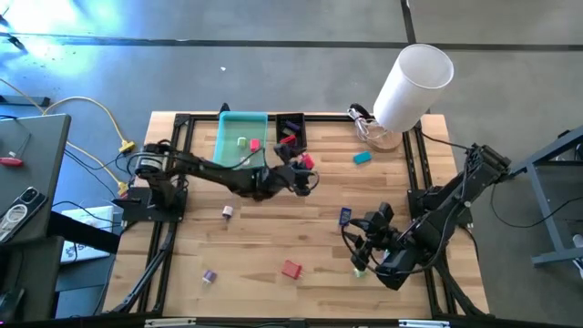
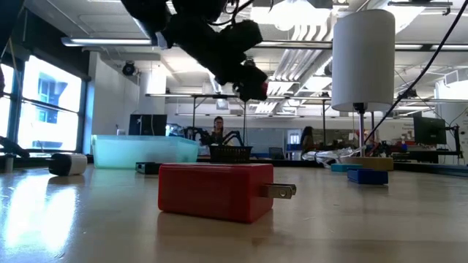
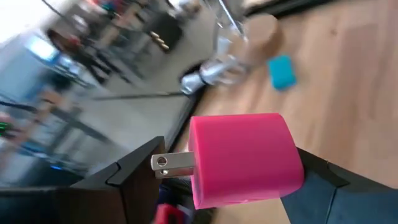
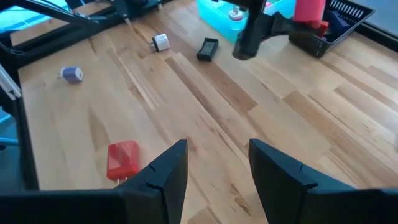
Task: Pick & Place Office items
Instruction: Put the pink charger adapter into the green bin
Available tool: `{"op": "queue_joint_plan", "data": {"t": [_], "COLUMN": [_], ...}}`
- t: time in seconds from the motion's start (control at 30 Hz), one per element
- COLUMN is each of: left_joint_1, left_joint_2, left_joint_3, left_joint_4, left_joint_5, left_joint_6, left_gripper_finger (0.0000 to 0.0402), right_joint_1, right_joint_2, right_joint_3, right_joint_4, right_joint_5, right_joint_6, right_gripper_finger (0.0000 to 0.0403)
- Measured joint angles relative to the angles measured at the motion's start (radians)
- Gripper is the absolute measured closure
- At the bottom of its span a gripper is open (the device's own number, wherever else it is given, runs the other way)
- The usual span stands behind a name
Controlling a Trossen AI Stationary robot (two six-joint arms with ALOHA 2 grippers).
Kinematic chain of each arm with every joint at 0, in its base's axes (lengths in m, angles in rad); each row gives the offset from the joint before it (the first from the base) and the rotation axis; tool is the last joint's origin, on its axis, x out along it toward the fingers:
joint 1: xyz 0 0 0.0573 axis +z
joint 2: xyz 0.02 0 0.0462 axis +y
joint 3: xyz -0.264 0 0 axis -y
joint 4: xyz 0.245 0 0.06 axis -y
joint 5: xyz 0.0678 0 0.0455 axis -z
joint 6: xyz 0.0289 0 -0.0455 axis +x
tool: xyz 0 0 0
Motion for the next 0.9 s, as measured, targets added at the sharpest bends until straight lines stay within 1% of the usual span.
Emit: {"op": "queue_joint_plan", "data": {"t": [0.07, 0.2, 0.3, 0.43, 0.53, 0.67, 0.8, 0.9], "left_joint_1": [0.023, 0.065, 0.092, 0.121, 0.166, 0.275, 0.422, 0.535], "left_joint_2": [-0.023, -0.098, -0.182, -0.314, -0.402, -0.452, -0.435, -0.402], "left_joint_3": [0.0, 0.0, 0.0, 0.0, 0.0, 0.0, 0.0, 0.0], "left_joint_4": [-0.081, -0.298, -0.508, -0.782, -0.929, -1.047, -1.113, -1.11], "left_joint_5": [0.059, 0.075, 0.084, 0.121, 0.169, 0.245, 0.279, 0.354], "left_joint_6": [-0.051, -0.117, -0.198, -0.316, -0.393, -0.501, -0.6, -0.656], "left_gripper_finger": [0.014, 0.014, 0.014, 0.014, 0.014, 0.014, 0.014, 0.014], "right_joint_1": [-0.005, -0.012, -0.012, -0.012, -0.014, -0.014, -0.022, -0.026], "right_joint_2": [0.007, 0.027, 0.035, 0.038, 0.038, 0.038, 0.038, 0.038], "right_joint_3": [0.0, 0.0, 0.0, 0.0, 0.0, 0.0, 0.0, 0.0], "right_joint_4": [-0.002, -0.003, -0.003, 0.004, 0.012, 0.017, 0.022, 0.029], "right_joint_5": [-0.001, -0.003, -0.007, -0.011, -0.003, 0.02, 0.021, 0.02], "right_joint_6": [0.0, 0.0, 0.0, 0.0, 0.0, 0.0, 0.0, 0.0], "right_gripper_finger": [0.0245, 0.0245, 0.0245, 0.0245, 0.0245, 0.0245, 0.0245, 0.0245]}}
